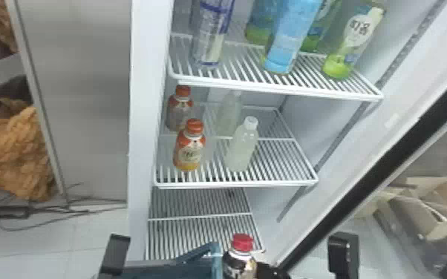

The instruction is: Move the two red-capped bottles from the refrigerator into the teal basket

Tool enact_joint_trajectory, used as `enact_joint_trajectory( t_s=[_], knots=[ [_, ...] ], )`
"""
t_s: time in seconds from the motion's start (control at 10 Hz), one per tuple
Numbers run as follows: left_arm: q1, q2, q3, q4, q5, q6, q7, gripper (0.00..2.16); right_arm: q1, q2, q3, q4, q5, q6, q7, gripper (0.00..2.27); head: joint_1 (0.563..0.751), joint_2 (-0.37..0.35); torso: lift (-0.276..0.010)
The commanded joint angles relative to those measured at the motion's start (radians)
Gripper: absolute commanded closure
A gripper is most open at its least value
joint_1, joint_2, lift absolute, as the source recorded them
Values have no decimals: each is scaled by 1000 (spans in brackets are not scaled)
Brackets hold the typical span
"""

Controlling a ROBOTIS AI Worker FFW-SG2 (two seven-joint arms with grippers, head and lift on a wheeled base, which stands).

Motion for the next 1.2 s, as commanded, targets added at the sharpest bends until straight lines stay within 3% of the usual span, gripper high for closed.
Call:
enact_joint_trajectory(
  t_s=[0.0,0.3,1.0,1.1],
  knots=[
    [0,0,0,2,2,0,0,1134,-7,-1,4,12,2,0,2,476,695,-350,-228],
    [0,0,0,2,4,0,0,1134,-14,-1,4,24,8,-19,6,475,695,-350,-228],
    [2,-2,0,2,4,-5,0,1134,-34,42,-25,127,118,-407,6,476,695,-350,-228],
    [2,-2,0,2,8,-7,0,1134,-51,53,-37,176,136,-515,6,476,695,-350,-228]
  ],
)
